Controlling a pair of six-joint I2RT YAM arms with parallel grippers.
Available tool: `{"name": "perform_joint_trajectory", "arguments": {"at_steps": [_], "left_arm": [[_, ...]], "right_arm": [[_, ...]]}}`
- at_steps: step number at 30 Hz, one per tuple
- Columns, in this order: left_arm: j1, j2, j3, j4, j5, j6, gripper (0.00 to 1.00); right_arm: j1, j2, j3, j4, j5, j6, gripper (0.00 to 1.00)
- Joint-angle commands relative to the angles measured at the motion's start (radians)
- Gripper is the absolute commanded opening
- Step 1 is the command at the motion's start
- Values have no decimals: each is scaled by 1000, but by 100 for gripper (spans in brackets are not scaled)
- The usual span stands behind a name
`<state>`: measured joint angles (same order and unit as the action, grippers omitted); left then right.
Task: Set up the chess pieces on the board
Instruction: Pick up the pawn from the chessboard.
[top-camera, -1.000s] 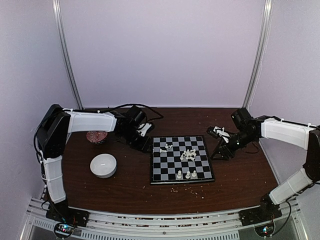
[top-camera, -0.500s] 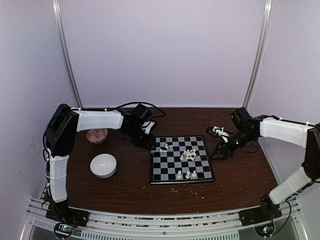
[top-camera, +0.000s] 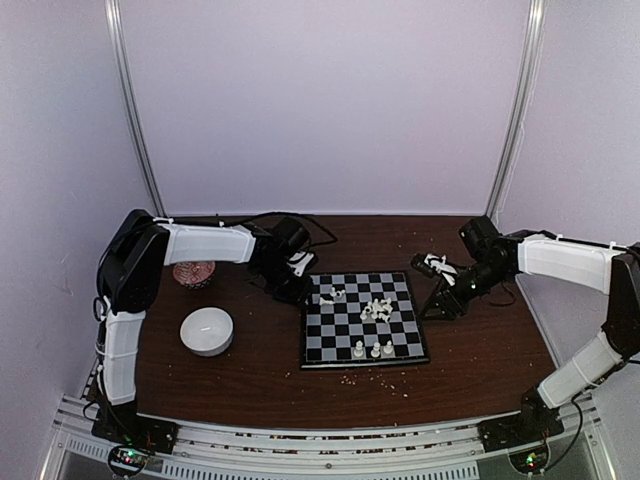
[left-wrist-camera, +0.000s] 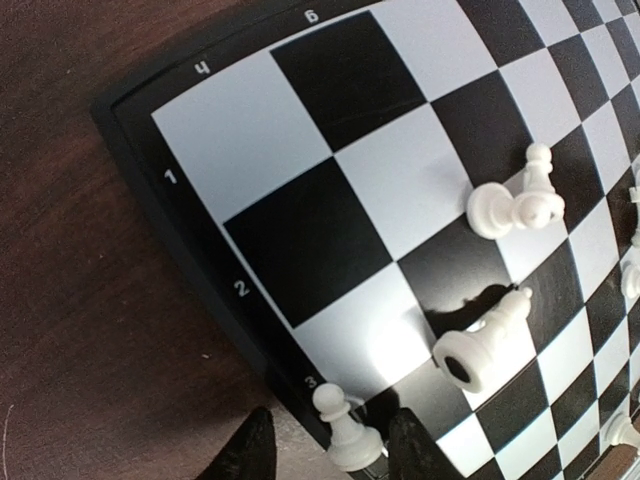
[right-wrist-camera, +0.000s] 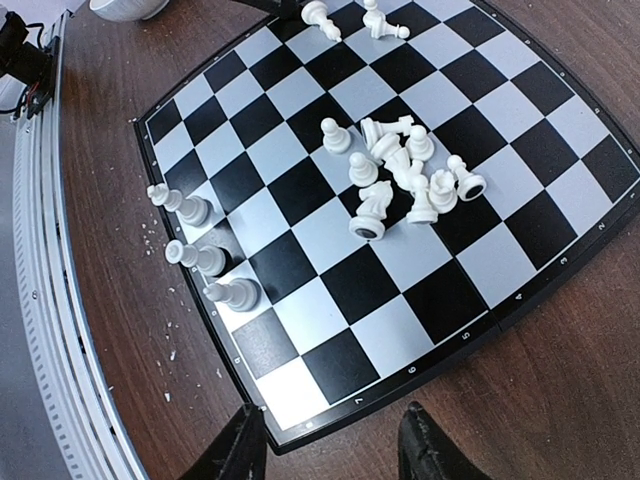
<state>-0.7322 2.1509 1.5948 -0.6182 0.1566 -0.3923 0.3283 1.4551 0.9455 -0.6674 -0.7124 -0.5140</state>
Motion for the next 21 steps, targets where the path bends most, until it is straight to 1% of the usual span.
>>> {"name": "perform_joint_trajectory", "arguments": {"at_steps": [1, 13, 21], "left_arm": [[-1, 13, 31, -8, -6, -9, 37], [-13, 13, 35, -32, -2, 7, 16], [-12, -27, 10, -29, -42, 59, 11]], "right_arm": [[-7, 11, 29, -14, -16, -6, 46], [-7, 17, 33, -18, -21, -5, 44], [-6, 17, 35, -20, -28, 2, 44]]}}
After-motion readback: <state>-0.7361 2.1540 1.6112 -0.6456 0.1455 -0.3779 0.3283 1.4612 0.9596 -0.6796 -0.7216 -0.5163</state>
